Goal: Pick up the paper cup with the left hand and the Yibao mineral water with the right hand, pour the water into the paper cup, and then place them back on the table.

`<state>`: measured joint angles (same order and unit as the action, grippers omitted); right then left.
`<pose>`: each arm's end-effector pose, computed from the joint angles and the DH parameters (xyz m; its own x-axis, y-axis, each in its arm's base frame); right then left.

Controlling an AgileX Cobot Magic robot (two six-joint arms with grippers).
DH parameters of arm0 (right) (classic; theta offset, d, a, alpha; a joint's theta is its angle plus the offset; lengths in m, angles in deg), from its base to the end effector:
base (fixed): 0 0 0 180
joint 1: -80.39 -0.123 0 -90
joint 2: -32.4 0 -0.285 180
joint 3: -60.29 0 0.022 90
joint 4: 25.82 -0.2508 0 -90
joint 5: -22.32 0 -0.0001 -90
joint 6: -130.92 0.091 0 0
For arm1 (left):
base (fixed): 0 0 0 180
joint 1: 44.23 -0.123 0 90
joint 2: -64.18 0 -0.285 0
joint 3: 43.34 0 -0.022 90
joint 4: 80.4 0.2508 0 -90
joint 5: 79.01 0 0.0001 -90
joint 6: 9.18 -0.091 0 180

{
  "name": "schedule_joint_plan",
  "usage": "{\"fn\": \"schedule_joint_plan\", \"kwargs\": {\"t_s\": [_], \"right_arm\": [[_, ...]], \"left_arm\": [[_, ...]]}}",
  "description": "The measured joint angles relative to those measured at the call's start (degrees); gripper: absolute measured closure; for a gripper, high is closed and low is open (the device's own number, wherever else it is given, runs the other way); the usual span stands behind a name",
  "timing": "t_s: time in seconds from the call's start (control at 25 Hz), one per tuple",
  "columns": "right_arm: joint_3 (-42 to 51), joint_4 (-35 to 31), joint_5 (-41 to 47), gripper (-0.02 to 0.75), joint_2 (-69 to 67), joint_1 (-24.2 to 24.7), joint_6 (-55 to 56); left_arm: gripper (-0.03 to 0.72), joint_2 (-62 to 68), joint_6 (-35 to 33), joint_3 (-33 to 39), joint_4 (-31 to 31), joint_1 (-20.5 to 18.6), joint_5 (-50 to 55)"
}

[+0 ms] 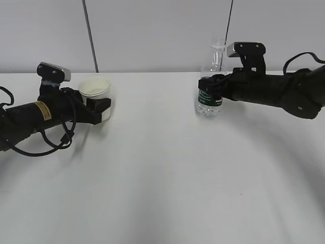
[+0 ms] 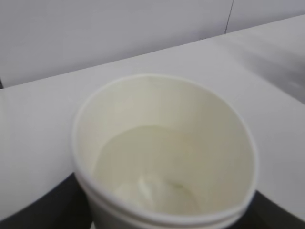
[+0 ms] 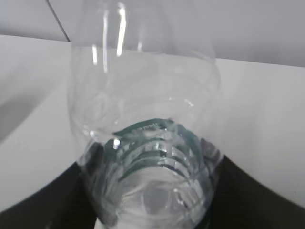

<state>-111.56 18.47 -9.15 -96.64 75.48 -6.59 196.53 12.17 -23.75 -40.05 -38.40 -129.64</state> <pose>0.4393 0.0710 0.1414 -0.4170 0.0087 -0.9089 -0.3933 0.8998 0.1890 0.3971 -0.0863 0.0968 -0.2546 0.1316 -0.9581 0.5939 0.8032 -0.0475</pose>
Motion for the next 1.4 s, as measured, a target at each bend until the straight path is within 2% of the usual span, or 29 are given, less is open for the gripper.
{"fn": "schedule_joint_plan", "kwargs": {"t_s": [0.6,1.4], "right_arm": [[0.00,-1.37,-0.82,0.305,-0.12,0.00,-0.11],[-0.08,-1.42,-1.29,0.305,-2.12,0.00,-1.82]], "left_arm": [[0.263,1.36,-2.04,0.00,-2.53,0.00,0.83],[0.263,1.55,-2.34,0.00,-2.77,0.00,0.45]]}}
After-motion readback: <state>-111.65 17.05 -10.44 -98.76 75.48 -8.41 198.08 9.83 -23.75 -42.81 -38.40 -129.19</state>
